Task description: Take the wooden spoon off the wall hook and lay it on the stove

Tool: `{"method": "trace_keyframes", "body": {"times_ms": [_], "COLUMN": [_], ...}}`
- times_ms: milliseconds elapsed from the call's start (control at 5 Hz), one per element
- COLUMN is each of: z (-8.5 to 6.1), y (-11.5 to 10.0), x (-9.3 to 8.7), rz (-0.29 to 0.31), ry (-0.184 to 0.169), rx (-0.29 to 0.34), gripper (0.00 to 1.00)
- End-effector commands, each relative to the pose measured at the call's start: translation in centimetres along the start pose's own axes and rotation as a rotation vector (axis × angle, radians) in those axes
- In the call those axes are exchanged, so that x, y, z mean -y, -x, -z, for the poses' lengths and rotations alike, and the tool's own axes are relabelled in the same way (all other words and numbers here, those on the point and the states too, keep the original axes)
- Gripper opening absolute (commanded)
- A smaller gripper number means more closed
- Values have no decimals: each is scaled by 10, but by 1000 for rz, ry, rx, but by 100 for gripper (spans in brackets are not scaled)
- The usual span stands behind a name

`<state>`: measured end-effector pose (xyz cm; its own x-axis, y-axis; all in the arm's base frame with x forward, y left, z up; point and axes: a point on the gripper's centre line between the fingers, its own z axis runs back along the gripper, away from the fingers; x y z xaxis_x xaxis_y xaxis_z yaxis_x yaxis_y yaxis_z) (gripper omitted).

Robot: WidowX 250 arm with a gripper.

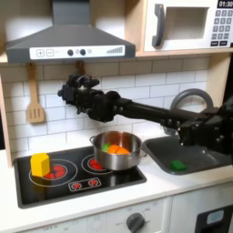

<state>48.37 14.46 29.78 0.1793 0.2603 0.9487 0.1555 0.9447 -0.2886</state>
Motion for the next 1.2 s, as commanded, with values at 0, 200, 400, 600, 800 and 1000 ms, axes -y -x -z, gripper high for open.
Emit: {"method": "trace_keyframes", "body": {"times_ms": [0, 200, 400, 600, 800, 1000], "z": [-7, -12, -19, -41, -62, -78], "y": [-6, -11, -12, -18, -28, -31], "x": [1, 5, 6, 6, 18, 19], "rz": [-18, -22, -34, -39, -17, -11], "ry": [9, 27, 38, 44, 72, 87], "rx": [5, 5, -18, -42, -71, -85], "gripper": [0, 0, 0, 0, 0, 0]}}
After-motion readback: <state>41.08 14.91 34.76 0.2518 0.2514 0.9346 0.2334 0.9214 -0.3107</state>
